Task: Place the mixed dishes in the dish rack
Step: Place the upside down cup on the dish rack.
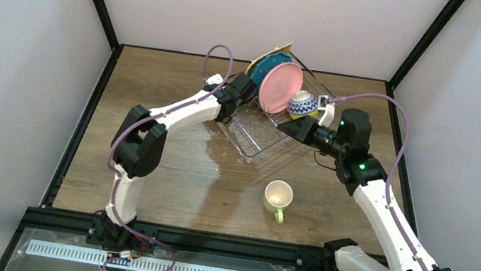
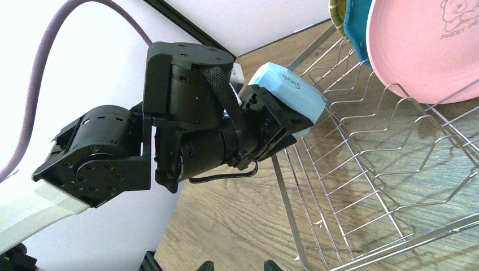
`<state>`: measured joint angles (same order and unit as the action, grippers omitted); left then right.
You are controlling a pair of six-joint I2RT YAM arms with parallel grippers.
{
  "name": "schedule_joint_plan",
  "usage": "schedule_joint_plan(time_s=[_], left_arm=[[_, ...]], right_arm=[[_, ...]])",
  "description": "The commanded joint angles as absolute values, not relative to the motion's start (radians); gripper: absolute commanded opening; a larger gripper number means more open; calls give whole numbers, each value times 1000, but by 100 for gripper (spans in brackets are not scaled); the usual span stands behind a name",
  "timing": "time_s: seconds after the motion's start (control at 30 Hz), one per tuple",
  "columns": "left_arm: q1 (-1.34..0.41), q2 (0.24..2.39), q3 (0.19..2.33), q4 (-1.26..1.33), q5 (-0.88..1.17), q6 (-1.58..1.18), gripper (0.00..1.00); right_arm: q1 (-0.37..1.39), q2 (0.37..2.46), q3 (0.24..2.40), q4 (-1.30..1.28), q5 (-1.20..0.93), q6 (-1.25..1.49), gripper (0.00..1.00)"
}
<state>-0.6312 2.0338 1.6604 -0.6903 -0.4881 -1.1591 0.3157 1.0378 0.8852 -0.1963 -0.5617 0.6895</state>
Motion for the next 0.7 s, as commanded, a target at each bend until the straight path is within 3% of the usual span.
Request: schedule_joint_plan(time_s=[0.0, 0.17, 0.67], left_arm=[[-645, 1989, 1639, -707, -490, -1160, 85], [-655, 1967, 1625, -703, -494, -1158, 92], [-672, 1898, 1592, -719, -503, -1159, 92]], right_arm=[[315, 1015, 870, -205, -567, 698, 50], [315, 999, 866, -211, -564, 702, 50], [315, 943, 870, -247, -537, 709, 50]])
